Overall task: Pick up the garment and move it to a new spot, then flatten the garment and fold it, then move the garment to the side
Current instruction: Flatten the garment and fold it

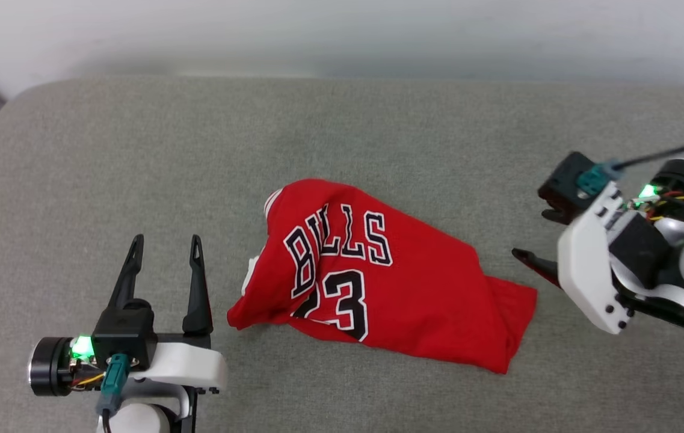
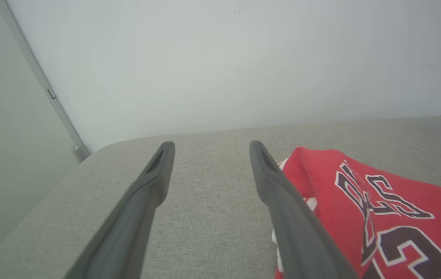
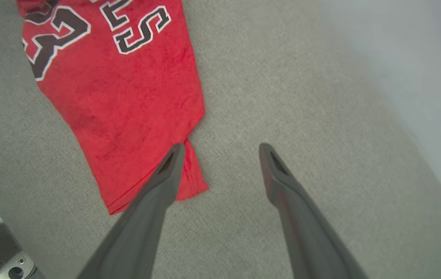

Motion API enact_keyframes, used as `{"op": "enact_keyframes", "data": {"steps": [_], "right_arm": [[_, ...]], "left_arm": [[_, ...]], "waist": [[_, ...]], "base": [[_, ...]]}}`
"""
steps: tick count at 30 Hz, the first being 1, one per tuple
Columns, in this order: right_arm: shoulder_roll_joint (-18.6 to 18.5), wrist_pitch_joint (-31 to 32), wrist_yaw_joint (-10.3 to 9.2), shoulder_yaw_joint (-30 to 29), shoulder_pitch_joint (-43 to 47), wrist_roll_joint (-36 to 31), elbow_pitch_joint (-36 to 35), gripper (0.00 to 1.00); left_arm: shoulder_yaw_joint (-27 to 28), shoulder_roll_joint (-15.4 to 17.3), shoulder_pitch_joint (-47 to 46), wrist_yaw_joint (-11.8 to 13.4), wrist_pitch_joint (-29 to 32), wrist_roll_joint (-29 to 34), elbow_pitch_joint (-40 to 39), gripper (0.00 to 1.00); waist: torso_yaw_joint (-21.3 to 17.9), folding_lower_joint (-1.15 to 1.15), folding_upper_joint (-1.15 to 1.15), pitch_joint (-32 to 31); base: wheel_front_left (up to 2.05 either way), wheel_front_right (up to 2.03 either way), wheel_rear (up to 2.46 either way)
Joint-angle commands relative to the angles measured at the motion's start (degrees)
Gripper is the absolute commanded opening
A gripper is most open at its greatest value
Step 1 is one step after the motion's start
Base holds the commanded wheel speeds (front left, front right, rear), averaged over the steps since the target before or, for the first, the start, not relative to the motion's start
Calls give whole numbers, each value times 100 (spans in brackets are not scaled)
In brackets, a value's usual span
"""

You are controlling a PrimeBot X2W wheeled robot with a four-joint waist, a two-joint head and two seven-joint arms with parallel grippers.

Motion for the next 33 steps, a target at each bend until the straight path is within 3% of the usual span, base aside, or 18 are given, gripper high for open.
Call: {"op": "enact_keyframes", "data": {"steps": [1, 6, 15, 24, 25, 26, 33], "right_arm": [[71, 106, -4, 99, -144, 68, 76, 100], [394, 589, -4, 804, -760, 482, 753, 100], [728, 82, -1, 1830, -645, 864, 1805, 100], [940, -410, 5, 2337, -595, 980, 2211, 100], [960, -457, 5, 2357, -637, 939, 2212, 15], [977, -481, 5, 2364, -656, 940, 2211, 0], [871, -1173, 4, 2284, -1015, 891, 2107, 0]], "left_arm": [[62, -78, 50, -49, -15, 68, -4, 100], [618, -652, 41, -532, -15, 534, 80, 100], [1325, -1450, -136, -1334, -16, 1159, 291, 100], [1866, -1871, -99, -1889, -16, 1594, 474, 100], [1909, -1908, -97, -1936, -16, 1637, 492, 100], [1958, -1941, -88, -1980, -16, 1673, 510, 100], [2257, -2087, 141, -2210, -16, 1859, 676, 100]], "waist": [[79, 0, 0, 168], [245, 0, 0, 586], [469, 0, 0, 1090], [394, 0, 0, 1144], [380, 0, 0, 1128], [365, 0, 0, 1106], [202, 0, 0, 698]], "base": [[0, 0, 0], [0, 0, 0], [0, 0, 0], [0, 0, 0], [0, 0, 0], [0, 0, 0], [0, 0, 0]]}}
